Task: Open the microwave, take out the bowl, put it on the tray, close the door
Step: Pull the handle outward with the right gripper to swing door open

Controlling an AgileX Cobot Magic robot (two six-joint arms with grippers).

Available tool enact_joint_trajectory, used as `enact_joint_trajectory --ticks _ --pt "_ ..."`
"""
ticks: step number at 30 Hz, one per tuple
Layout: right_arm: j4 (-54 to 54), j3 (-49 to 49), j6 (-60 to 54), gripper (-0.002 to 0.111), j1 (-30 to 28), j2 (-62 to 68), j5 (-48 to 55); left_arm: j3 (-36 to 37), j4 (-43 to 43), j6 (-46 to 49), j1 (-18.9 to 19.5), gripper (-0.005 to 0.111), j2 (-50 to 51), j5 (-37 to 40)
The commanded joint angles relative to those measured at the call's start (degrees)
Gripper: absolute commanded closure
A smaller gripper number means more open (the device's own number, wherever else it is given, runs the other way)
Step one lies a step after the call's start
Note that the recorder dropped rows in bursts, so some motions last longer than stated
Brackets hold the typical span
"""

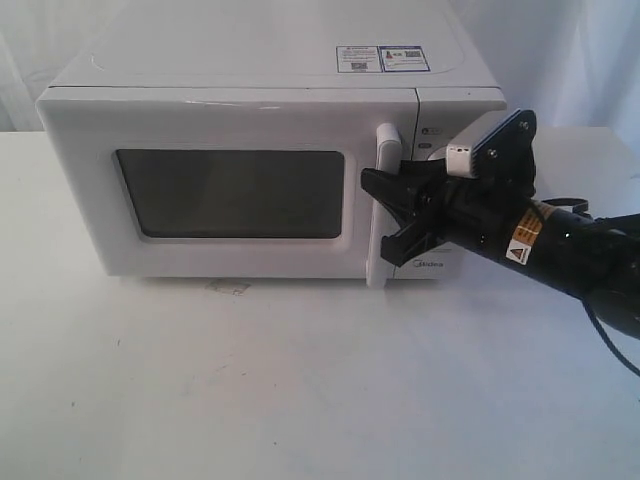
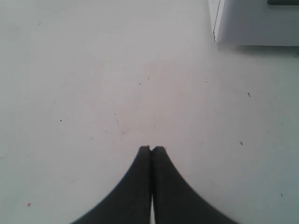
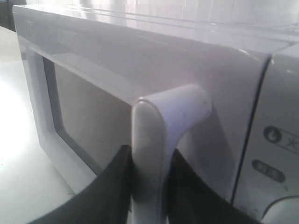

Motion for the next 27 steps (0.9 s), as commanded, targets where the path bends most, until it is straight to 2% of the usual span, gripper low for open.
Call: enact_joint_trajectory --ticks 1,7,19,21,23,27 --pt "-19.3 1.0 1.6 0.108 3.5 -1.8 -8.5 0.2 -0.4 -0.1 0.1 0.107 -0.2 0.8" --pt "-19.3 4.1 1.3 0.108 3.5 -4.6 -8.5 0.2 -0.4 -0.1 0.1 0.107 -0.2 0.8" --pt "-19.7 4.2 1.8 0.108 3.5 -5.0 -8.5 0.2 -0.4 -0.1 0.1 0.107 -0.2 0.8" --pt "-19.8 4.2 2.8 0.102 3.5 -5.0 -8.5 0.2 -0.4 -0.1 0.1 0.107 -0.2 0.8" --pt "-19.9 4.2 3.2 0.091 3.5 -5.0 -8.5 0.2 -0.4 -0.1 0.1 0.107 -0.2 0.8" --pt "-20.6 4.2 4.1 0.062 3.5 -5.2 -8.5 0.2 -0.4 -0.1 0.1 0.107 -0.2 0.8"
